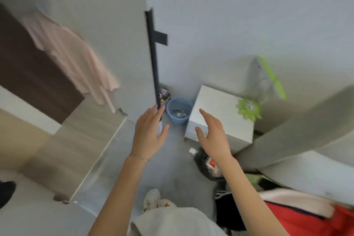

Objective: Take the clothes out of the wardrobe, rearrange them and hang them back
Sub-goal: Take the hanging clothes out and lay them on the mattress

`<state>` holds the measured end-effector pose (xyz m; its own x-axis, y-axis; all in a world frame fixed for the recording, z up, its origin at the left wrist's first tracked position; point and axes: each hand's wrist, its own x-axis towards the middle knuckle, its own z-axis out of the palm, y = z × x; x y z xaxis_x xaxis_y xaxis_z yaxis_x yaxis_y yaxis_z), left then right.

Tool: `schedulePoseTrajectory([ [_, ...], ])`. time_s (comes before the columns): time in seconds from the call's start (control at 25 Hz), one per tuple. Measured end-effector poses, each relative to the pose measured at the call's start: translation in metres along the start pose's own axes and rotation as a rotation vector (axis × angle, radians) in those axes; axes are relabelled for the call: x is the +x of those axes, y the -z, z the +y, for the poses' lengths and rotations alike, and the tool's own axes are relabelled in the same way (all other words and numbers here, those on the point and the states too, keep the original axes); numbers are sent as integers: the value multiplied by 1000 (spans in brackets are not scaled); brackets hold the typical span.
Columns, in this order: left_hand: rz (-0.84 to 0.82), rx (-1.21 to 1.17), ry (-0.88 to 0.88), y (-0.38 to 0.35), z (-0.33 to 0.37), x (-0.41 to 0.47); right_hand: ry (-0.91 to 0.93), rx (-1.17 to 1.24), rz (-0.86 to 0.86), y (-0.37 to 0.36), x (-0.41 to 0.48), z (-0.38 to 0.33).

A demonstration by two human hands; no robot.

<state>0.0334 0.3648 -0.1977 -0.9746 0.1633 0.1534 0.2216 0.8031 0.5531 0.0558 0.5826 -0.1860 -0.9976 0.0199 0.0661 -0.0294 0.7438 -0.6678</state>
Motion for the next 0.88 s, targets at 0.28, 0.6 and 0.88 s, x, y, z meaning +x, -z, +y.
schedulePoseTrajectory([
  [0.28, 144, -20, 200, 105, -142, 20, 218, 70, -161, -119, 102, -136],
  [0.6, 340, -4, 488, 166, -251, 21, 419, 77, -392, -221, 198, -234],
  [0.88, 526, -21, 710, 190, -313, 60, 500, 82, -512, -286, 318, -282],
])
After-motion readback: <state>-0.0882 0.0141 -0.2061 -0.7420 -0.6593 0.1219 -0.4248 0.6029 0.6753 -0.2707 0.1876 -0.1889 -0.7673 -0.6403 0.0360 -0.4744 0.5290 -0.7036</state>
